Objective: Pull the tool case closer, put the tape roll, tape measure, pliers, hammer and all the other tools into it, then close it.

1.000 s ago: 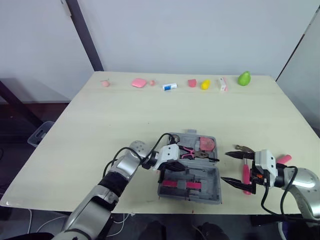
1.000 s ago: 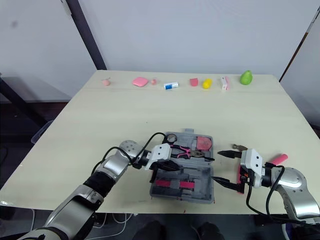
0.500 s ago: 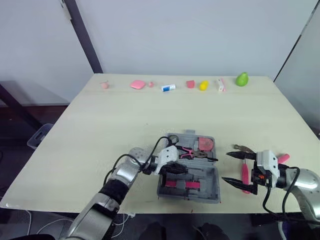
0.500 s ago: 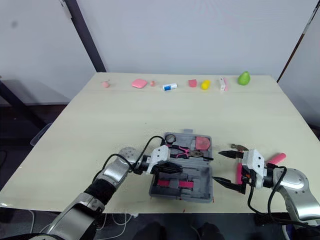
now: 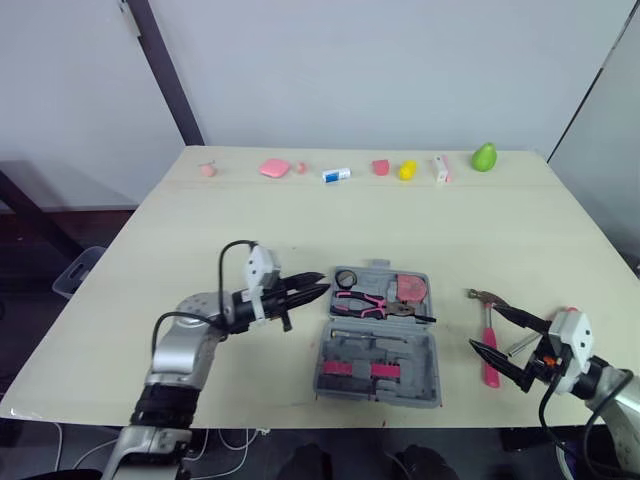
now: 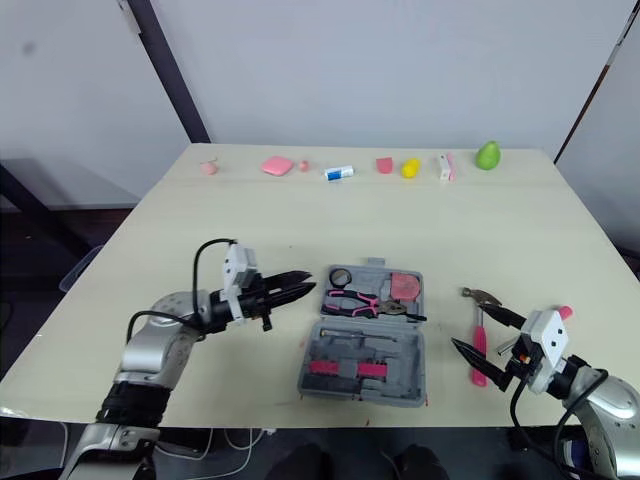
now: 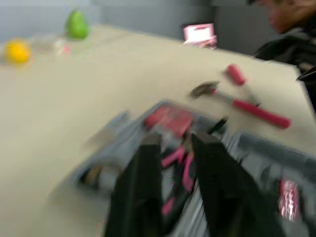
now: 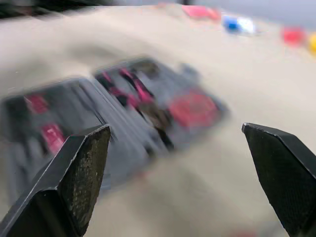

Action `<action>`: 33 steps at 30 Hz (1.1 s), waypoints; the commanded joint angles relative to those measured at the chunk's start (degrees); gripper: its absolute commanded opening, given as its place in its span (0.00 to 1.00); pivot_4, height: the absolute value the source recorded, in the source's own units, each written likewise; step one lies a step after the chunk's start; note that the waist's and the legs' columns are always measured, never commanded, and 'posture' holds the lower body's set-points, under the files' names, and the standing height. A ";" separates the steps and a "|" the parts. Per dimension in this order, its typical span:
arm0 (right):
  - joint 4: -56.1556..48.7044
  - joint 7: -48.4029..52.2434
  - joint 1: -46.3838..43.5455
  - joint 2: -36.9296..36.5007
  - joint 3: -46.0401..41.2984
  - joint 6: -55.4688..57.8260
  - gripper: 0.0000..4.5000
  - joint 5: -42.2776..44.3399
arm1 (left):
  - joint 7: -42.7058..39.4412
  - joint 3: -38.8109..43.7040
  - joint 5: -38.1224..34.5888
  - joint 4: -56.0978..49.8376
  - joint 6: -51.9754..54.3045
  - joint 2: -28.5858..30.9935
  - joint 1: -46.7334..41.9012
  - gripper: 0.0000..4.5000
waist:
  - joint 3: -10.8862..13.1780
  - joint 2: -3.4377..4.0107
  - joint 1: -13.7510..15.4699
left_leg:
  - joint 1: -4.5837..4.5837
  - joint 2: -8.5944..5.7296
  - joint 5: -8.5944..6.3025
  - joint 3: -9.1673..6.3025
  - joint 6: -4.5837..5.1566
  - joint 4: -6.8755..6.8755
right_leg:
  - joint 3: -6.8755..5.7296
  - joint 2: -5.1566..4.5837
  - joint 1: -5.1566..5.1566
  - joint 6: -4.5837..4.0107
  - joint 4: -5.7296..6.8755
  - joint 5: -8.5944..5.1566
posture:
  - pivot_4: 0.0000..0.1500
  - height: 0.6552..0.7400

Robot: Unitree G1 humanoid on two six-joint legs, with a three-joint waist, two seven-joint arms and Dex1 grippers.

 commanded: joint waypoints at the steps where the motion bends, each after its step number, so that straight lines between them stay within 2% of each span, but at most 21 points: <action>1: 1.05 -1.20 3.35 0.43 -5.97 -2.38 1.00 1.75 | 1.19 5.76 -0.32 -0.45 -4.83 2.57 6.65 0.60 | 0.01 -0.01 -0.12 | -0.03 0.00 0.00 0.01 0.00 -0.03 | -0.03 0.00 -0.01 0.00 -0.05 0.00 | 1.00 1.00; 4: 1.92 -0.64 5.40 0.42 -7.67 -2.80 1.00 2.21 | 1.54 7.39 -0.94 -0.62 -6.03 3.24 10.46 0.87 | 0.02 -0.01 -0.23 | -0.01 0.00 -0.01 0.04 0.00 -0.03 | 0.01 -0.07 0.00 0.00 -0.07 -0.01 | 1.00 1.00; 5: 3.11 -0.31 6.64 0.46 -8.83 -3.37 1.00 2.35 | 1.84 8.45 -0.91 -0.55 -6.74 3.55 12.51 0.99 | 0.02 -0.03 -0.17 | 0.00 0.00 -0.01 0.05 0.00 -0.03 | 0.01 -0.10 0.01 0.00 -0.07 -0.01 | 1.00 1.00; 10: 8.20 0.82 12.06 0.71 -12.87 -5.54 1.00 2.52 | 3.74 13.34 -0.94 0.57 -9.26 4.50 19.52 0.99 | 0.02 -0.04 -0.23 | 0.32 0.03 0.00 0.16 0.01 -0.03 | 0.11 -0.22 0.20 -0.19 -0.03 -0.13 | 1.00 1.00; 17: 12.75 1.25 16.59 2.49 -16.29 -7.36 1.00 3.70 | 5.09 16.67 -1.37 1.82 -11.55 4.54 24.93 0.99 | 0.01 -0.02 -0.88 | 0.41 0.12 -0.01 0.29 0.01 -0.10 | 0.21 -0.28 0.18 -0.19 -0.03 -0.14 | 1.00 1.00; 25: 19.63 3.36 17.25 2.07 -16.76 -12.70 1.00 2.07 | 4.67 16.20 -1.27 3.21 -12.82 5.10 24.63 0.99 | 0.01 -0.03 -0.92 | 0.45 0.13 -0.02 0.33 0.01 -0.17 | 0.23 -0.32 0.16 -0.19 -0.05 -0.14 | 1.00 1.00; 28: 18.66 3.64 16.03 1.57 -16.42 -12.68 1.00 2.57 | 4.06 15.93 -1.49 3.22 -12.33 5.88 22.51 0.99 | 0.00 -0.03 -0.93 | 0.51 0.13 -0.02 0.33 0.00 -0.17 | 0.25 -0.31 0.16 -0.18 -0.03 -0.15 | 1.00 1.00; 33: 4.43 -0.77 14.00 1.36 -12.93 -3.85 1.00 4.05 | 1.92 13.63 -3.19 -0.73 -9.01 7.49 17.62 0.99 | 0.00 -0.02 -1.01 | 0.49 0.14 -0.02 0.36 0.01 -0.19 | 0.29 -0.28 0.16 -0.19 -0.01 -0.14 | 1.00 1.00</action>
